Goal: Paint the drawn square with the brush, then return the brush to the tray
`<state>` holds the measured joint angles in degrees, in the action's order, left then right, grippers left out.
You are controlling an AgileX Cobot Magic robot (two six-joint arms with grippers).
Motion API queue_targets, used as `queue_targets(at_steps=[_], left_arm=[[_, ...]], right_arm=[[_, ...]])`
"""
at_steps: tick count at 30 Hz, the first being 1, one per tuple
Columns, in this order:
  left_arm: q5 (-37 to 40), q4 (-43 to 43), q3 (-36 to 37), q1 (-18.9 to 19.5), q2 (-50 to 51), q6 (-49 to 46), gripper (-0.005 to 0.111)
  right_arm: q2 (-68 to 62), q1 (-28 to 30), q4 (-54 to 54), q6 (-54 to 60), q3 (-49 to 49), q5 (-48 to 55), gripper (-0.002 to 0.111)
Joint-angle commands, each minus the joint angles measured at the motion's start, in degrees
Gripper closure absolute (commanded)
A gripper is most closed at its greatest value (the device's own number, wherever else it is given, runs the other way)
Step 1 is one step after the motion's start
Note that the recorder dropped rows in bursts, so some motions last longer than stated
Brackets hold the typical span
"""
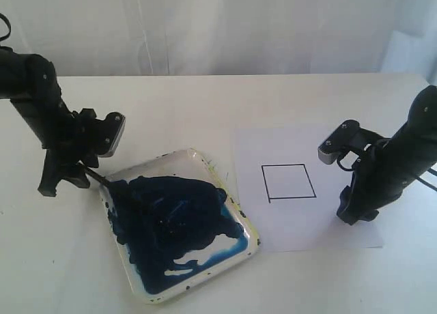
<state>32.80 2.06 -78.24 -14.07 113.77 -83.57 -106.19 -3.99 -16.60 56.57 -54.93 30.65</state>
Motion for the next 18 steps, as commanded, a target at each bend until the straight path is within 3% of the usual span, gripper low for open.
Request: queue_targets(at_steps=[1, 12, 18], left_arm=[[0.05, 0.43, -0.20, 0.15, 0.64, -0.60, 0.051], [-0.61, 2.10, -0.20, 0.04, 1.00, -1.30, 0.051], [-1.26, 2.20, -0.20, 0.04, 1.00, -1.30, 0.068]], right_arm=[[-0.71, 0.03, 0.67, 0.15, 0.36, -0.43, 0.051], [-0.71, 0.03, 0.67, 0.15, 0.36, -1.00, 0.051], [-0.71, 0.03, 0.67, 0.15, 0.36, -1.00, 0.051]])
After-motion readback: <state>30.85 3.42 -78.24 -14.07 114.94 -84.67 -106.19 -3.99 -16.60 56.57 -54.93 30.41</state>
